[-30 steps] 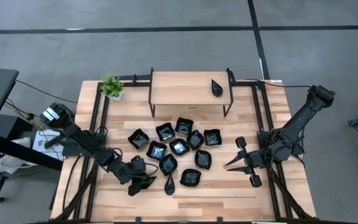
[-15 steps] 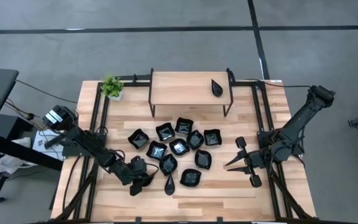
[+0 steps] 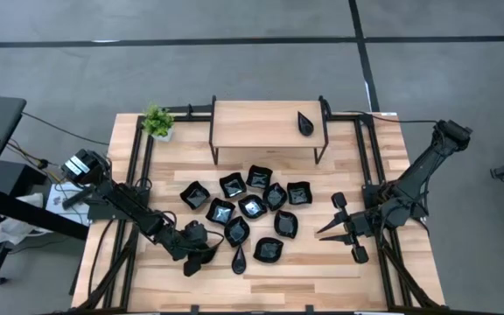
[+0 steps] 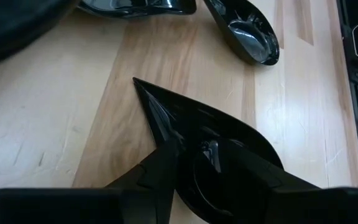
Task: Pick & Place Mini shaped plates
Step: Stack the black drop shaped plate on top of the black drop shaped plate on the shelf
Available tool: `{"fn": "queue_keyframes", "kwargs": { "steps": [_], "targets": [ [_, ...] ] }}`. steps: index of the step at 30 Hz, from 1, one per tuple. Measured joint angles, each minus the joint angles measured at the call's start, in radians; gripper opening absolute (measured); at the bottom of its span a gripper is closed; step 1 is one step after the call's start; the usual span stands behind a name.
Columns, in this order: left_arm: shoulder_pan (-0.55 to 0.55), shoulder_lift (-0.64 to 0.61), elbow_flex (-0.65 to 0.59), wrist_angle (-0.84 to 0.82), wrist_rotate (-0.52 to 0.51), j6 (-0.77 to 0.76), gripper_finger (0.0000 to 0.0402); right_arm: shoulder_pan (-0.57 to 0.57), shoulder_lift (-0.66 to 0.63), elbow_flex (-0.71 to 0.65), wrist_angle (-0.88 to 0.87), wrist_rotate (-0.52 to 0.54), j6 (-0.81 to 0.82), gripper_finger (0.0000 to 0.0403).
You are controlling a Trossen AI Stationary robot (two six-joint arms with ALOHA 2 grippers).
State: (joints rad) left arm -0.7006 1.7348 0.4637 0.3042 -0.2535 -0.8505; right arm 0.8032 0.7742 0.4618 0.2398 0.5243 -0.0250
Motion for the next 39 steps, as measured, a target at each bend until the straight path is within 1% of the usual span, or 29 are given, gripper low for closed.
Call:
{"fn": "queue_keyframes", "kwargs": {
  "steps": [15, 19, 26, 30, 39],
  "targets": [
    [0.000, -0.010, -0.003, 0.002, -0.004, 0.004, 0.0124, 0.000, 0.000, 0.000, 0.000, 0.000, -0.001, 0.0077],
    [0.001, -0.065, -0.004, -0.007, -0.008, 0.038, 0.0124, 0.000, 0.000, 0.000, 0.000, 0.000, -0.004, 0.0077],
    [0.001, -0.155, -0.003, -0.084, -0.059, 0.049, 0.0124, 0.000, 0.000, 0.000, 0.000, 0.000, -0.003, 0.0077],
    [0.001, -0.152, -0.003, -0.088, -0.060, 0.047, 0.0124, 0.000, 0.000, 0.000, 0.000, 0.000, -0.003, 0.0077],
    [0.001, -0.082, -0.003, -0.086, -0.056, -0.062, 0.0124, 0.000, 0.000, 0.000, 0.000, 0.000, 0.000, 0.0077]
  ]
}}
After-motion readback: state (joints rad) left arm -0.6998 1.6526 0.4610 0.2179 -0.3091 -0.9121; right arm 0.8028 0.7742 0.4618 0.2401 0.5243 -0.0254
